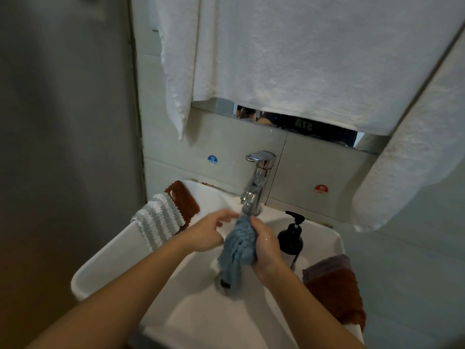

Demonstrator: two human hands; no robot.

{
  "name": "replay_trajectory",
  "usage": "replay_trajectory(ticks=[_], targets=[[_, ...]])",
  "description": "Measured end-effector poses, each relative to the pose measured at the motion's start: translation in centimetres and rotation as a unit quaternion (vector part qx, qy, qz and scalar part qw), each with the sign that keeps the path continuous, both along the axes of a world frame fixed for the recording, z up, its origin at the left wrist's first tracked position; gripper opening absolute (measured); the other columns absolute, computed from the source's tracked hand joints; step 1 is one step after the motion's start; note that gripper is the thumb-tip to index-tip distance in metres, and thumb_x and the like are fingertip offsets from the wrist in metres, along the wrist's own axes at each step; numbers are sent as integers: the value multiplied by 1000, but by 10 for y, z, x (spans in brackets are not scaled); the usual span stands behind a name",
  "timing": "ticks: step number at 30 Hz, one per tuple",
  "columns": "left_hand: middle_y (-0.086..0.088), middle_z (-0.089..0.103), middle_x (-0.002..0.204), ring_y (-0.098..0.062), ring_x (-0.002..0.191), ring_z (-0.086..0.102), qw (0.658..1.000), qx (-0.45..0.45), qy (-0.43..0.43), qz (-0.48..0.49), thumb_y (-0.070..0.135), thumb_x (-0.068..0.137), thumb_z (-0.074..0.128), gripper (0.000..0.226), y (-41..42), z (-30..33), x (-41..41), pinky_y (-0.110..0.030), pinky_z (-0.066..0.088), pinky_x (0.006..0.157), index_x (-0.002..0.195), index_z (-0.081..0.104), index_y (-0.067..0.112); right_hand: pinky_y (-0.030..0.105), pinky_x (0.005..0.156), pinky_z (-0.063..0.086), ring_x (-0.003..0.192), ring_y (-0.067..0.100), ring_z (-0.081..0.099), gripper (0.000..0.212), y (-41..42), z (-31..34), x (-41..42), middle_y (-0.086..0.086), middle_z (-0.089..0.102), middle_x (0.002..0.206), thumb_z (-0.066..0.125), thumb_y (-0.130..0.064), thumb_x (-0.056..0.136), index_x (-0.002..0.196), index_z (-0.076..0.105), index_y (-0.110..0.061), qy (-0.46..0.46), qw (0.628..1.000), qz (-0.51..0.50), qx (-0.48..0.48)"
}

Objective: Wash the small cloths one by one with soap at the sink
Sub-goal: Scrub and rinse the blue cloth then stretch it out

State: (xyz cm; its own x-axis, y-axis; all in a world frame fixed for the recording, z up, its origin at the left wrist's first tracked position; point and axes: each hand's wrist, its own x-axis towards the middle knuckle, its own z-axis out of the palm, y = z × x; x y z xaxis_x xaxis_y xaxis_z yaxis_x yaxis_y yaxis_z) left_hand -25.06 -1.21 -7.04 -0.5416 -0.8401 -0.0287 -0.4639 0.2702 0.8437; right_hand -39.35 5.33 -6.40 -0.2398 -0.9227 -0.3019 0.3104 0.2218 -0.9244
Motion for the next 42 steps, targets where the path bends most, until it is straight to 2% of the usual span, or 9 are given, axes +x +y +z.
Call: replay_trajectory(ticks=[2, 6, 9, 12, 18, 27, 32, 36, 42], targets=[[2, 58, 127, -15, 117, 54, 996, 35, -64, -47, -3, 79, 67, 58, 2, -14, 1, -31, 49, 98, 130, 55, 20, 40, 75, 57, 77, 30, 69, 40, 0, 4, 2, 17, 73, 85, 52, -36, 97, 98, 69, 0, -65, 998, -21, -13], [-3, 66, 95, -19, 90, 63, 993, 112, -43, -18, 9, 73, 64, 24, 5, -28, 10, -38, 55, 83, 95, 65, 16, 33, 65, 53, 70, 24, 67, 39, -4, 1, -3, 8, 72, 69, 49, -36, 100, 87, 67, -5, -76, 992, -95, -11], [-9, 60, 90, -23, 87, 58, 978, 178, 77, 70, 16, 62, 56, 24, 4, -25, 12, -36, 48, 74, 86, 57, 11, 30, 63, 51, 72, 23, 67, 39, -5, -11, -9, 8, 71, 73, 45, -35, 101, 84, 64, -7, 30, 995, -88, 37], [-12, 65, 94, -25, 94, 63, 937, 242, 226, 111, 20, 93, 50, 13, 11, -19, -4, -35, 51, 76, 91, 57, 10, 31, 66, 54, 80, 24, 70, 39, -7, -23, -4, 10, 72, 85, 40, -36, 102, 90, 64, -7, 129, 990, -45, 47], [-2, 55, 72, -13, 70, 52, 969, 29, 131, 209, 33, 103, 43, 33, 20, -24, -43, -31, 41, 66, 76, 51, 15, 44, 96, 51, 100, 24, 63, 35, -8, -31, 28, 12, 64, 106, 31, -44, 104, 104, 54, -18, 120, 993, -13, 18], [-3, 62, 80, -17, 77, 61, 974, 42, 53, 215, 24, 97, 47, 22, 12, -49, -50, -40, 53, 77, 82, 57, 12, 45, 81, 52, 89, 28, 63, 20, -11, -38, 27, 11, 59, 85, 38, -25, 101, 85, 47, -18, 200, 979, -17, 38], [-10, 64, 88, -21, 82, 64, 956, 77, 140, 248, 24, 100, 47, 10, 18, -49, -47, -32, 50, 69, 97, 47, 15, 43, 85, 54, 89, 21, 61, 11, -12, -40, 23, 7, 60, 95, 45, -32, 99, 100, 46, -21, 168, 985, -11, 37], [-6, 68, 87, -15, 81, 69, 945, 57, 207, 245, 28, 102, 48, 14, 20, -44, -42, -30, 58, 74, 94, 54, 18, 43, 88, 51, 100, 30, 64, 39, -15, -37, 18, 17, 68, 107, 51, -40, 88, 107, 62, -8, 11, 997, -16, 72], [-2, 68, 86, -7, 77, 69, 941, 44, 273, 194, 26, 102, 49, 12, 36, -34, -52, -19, 54, 63, 99, 57, 18, 38, 78, 58, 85, 23, 71, 18, -8, -30, 12, 11, 71, 92, 46, -21, 103, 105, 60, -10, 106, 992, -34, -56]])
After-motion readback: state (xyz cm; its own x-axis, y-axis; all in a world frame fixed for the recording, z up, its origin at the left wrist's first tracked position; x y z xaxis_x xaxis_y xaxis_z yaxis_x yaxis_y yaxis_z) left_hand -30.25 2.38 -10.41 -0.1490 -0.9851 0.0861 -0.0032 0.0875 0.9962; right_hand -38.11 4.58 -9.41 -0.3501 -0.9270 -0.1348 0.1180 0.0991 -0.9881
